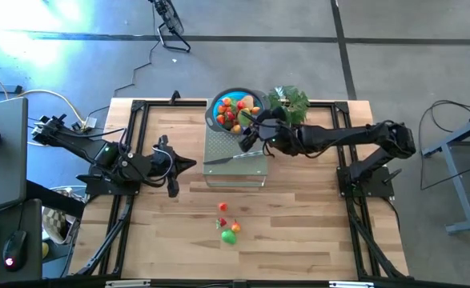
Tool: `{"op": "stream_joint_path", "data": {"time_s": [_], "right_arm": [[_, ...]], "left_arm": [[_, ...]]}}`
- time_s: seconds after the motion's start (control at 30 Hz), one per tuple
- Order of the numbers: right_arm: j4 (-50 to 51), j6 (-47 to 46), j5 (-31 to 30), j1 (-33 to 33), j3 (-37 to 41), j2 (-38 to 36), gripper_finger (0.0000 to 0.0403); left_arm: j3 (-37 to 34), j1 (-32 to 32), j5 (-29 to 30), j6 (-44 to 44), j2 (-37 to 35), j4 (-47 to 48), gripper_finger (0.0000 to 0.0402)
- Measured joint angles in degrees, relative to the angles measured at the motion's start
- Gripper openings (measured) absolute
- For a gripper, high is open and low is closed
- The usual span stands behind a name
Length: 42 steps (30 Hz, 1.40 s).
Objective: Pick & Place Fruit
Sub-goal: Put the brown kiwi in the blue bowl on the shelf, then put the orange peach in the blue bowl on the shelf
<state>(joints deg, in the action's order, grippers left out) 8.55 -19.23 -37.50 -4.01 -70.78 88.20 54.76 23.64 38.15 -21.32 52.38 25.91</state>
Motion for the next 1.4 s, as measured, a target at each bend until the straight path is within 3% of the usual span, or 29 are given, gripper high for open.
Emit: {"op": "stream_joint_path", "data": {"time_s": [0.5, 0.9, 1.23, 1.4], "right_arm": [[-0.08, -0.01, 0.46, 0.19, 0.02, -1.33, 0.0318], [-7.22, -0.02, 5.36, 9.17, 0.01, -9.45, 0.0272], [-8.78, -2.28, 6.56, 11.94, 0.0, -8.4, 0.0251], [-6.86, -7.28, 13.73, 11.86, 0.0, -7.19, 0.0251]], "left_arm": [[0.0, 0.0, 0.0, 0.0, 0.0, 0.02, 0.0], [0.0, 0.0, -0.02, 0.0, 0.0, 0.21, 0.0], [0.0, 0.0, -1.56, 0.0, 0.0, 1.3, 0.0], [0.0, 0.0, -1.57, -0.12, 0.0, 1.21, 0.0]]}}
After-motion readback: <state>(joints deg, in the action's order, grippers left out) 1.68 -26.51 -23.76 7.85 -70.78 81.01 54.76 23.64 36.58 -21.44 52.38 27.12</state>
